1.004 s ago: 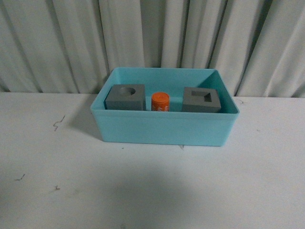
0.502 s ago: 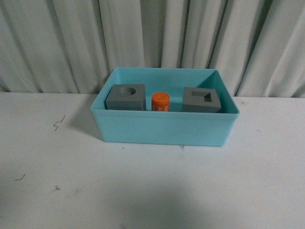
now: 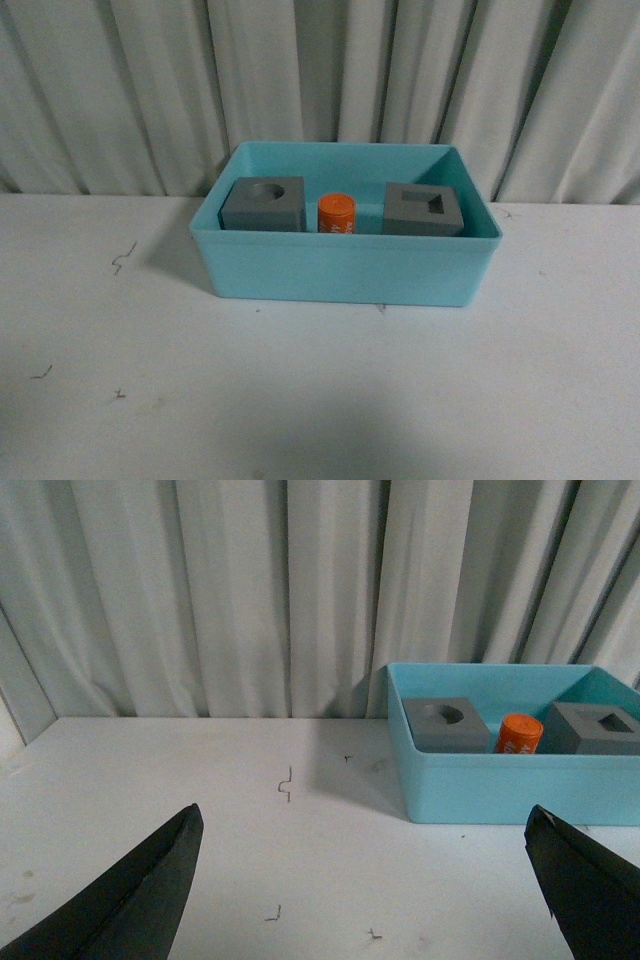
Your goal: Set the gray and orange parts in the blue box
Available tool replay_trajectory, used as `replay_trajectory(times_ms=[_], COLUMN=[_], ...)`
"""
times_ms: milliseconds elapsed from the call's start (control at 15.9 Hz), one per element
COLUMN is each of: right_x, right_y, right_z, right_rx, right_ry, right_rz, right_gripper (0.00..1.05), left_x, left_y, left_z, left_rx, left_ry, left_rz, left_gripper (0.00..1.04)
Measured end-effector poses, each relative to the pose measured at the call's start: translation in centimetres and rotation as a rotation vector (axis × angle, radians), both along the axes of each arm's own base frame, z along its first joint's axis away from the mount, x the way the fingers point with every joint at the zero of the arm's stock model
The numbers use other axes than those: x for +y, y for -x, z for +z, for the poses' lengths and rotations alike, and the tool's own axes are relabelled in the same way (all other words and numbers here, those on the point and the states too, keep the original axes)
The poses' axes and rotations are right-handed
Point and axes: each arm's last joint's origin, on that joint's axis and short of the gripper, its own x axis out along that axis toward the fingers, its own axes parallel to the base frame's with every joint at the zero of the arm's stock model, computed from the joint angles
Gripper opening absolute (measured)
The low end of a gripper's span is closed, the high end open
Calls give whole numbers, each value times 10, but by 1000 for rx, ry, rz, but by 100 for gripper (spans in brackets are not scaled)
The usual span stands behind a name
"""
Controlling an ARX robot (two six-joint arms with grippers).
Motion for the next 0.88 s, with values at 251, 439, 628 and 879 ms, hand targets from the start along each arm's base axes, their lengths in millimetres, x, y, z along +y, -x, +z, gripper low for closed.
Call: replay_trajectory(times_ms=[251, 439, 628, 879], right_x=[0, 0, 0, 0], right_y=[8, 12, 12, 12], right_z=[-7, -4, -4, -3], right_rx=[57, 19, 11, 11], right_ry=[0, 1, 3, 3], right_rz=[3, 1, 2, 2], right_gripper=[2, 2, 24, 97], left_x=[0, 0, 0, 0], left_y=[0, 0, 0, 0], left_z=[0, 0, 0, 0], left_rx=[0, 0, 0, 0], left_ry=[0, 0, 0, 0], left_rz=[0, 1, 0, 0], left_gripper=[98, 98, 98, 98])
